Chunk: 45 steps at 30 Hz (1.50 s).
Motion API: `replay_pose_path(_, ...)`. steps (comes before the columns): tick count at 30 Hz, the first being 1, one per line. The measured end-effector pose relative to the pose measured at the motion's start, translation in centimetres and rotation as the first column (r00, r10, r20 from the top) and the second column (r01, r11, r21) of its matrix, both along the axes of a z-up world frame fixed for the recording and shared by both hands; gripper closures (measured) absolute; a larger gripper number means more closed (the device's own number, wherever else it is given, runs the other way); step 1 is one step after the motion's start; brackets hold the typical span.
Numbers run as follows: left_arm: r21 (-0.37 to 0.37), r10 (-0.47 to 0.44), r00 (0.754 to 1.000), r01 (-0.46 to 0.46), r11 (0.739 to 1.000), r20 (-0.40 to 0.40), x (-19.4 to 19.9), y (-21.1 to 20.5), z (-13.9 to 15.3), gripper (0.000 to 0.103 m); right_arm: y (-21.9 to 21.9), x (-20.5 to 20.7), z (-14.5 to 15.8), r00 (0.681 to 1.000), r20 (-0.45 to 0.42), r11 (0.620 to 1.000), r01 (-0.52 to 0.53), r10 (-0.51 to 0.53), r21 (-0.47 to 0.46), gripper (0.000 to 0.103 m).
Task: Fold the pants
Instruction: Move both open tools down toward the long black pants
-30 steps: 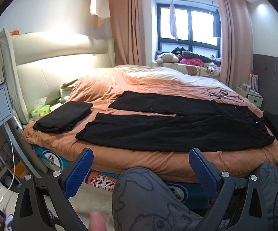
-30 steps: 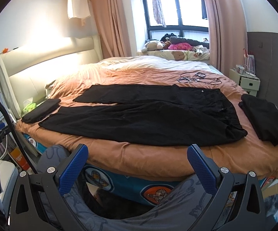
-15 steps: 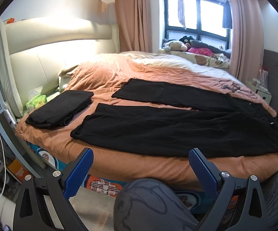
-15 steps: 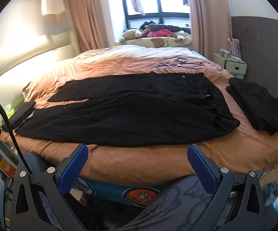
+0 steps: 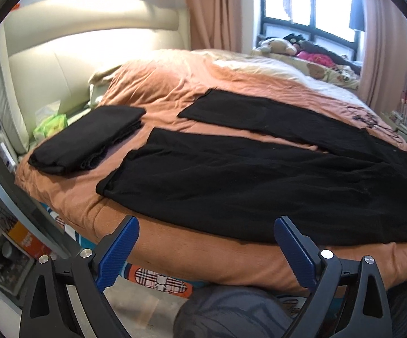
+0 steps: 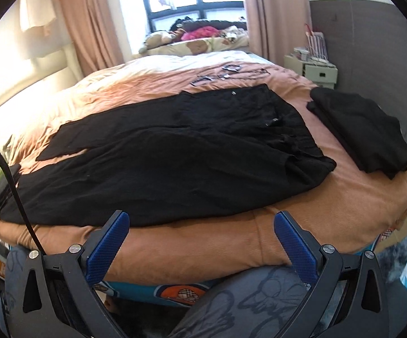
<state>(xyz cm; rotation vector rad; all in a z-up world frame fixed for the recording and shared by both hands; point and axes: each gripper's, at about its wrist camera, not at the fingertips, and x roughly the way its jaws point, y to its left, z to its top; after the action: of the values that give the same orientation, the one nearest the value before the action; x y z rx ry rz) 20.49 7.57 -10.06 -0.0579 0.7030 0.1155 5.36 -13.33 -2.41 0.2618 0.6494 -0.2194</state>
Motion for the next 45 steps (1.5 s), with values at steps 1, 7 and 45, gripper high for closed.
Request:
replay_pose_path(1, -0.003, 0.007, 1.0, -0.007, 1.0, -0.009, 0.4, 0.4, -0.3, 0.011, 0.0, 0.1, 0.0, 1.0, -0.013, 1.0, 0.008, -0.008, 0.004, 0.0)
replay_pose_path(7, -0.056, 0.064, 0.997, -0.067, 0.996, -0.053, 2.3, 3.3, -1.9, 0.013, -1.6, 0.4, 0.0, 0.997, -0.046, 0.997, 0.07, -0.068, 0.025, 0.0)
replay_pose_path(45, -0.199, 0.075, 0.926, -0.159, 0.967, -0.371, 11.1, 8.1, -8.3, 0.0, -8.8, 7.9, -6.0, 0.947, -0.275, 0.947, 0.231, -0.166, 0.223, 0.0)
